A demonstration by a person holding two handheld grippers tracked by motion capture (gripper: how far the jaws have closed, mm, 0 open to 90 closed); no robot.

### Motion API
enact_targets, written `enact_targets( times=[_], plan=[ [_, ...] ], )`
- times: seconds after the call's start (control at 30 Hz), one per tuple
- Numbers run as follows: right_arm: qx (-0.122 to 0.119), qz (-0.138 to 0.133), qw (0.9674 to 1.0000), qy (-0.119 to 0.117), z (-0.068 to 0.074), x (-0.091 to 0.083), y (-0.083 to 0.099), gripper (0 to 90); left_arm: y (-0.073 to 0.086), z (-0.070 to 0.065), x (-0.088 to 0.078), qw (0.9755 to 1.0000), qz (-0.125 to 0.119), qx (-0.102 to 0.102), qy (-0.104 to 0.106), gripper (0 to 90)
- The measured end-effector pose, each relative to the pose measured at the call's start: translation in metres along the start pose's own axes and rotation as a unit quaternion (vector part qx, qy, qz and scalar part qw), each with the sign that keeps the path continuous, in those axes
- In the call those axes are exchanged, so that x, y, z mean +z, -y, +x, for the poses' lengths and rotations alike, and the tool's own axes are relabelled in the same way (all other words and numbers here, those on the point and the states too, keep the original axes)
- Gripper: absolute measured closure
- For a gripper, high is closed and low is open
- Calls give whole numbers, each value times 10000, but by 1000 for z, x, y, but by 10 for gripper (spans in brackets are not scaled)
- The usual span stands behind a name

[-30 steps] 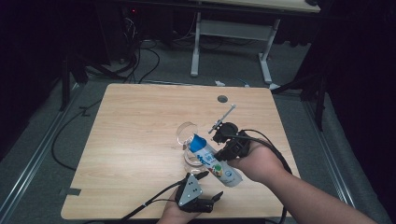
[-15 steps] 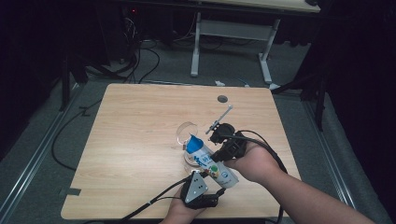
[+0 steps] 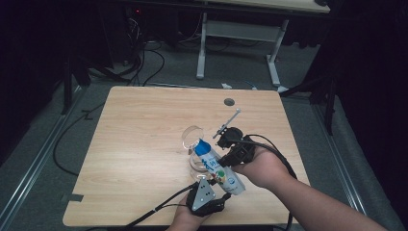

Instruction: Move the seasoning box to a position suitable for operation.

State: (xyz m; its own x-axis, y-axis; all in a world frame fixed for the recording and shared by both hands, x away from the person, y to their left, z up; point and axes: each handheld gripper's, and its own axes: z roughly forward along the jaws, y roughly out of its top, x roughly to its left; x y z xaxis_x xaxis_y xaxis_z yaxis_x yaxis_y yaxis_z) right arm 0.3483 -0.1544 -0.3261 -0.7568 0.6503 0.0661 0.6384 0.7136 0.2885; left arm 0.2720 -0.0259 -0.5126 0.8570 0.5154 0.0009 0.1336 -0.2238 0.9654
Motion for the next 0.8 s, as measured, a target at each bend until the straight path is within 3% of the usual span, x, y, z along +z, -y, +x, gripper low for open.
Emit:
enact_targets(
  times=[0.23,0.53,0.8],
  plan=[
    [-21,14,10000,25,-1,1,0,897,-1,-3,-3,10000,-22,-46,47,494],
    [-1,31,10000,2,-4,2,3,898,-6,-13,-3,9999,19,146,-7,512],
    [6,40,10000,-28,-11,8,4,898,-6,-14,0,9998,97,160,48,513]
  ],
)
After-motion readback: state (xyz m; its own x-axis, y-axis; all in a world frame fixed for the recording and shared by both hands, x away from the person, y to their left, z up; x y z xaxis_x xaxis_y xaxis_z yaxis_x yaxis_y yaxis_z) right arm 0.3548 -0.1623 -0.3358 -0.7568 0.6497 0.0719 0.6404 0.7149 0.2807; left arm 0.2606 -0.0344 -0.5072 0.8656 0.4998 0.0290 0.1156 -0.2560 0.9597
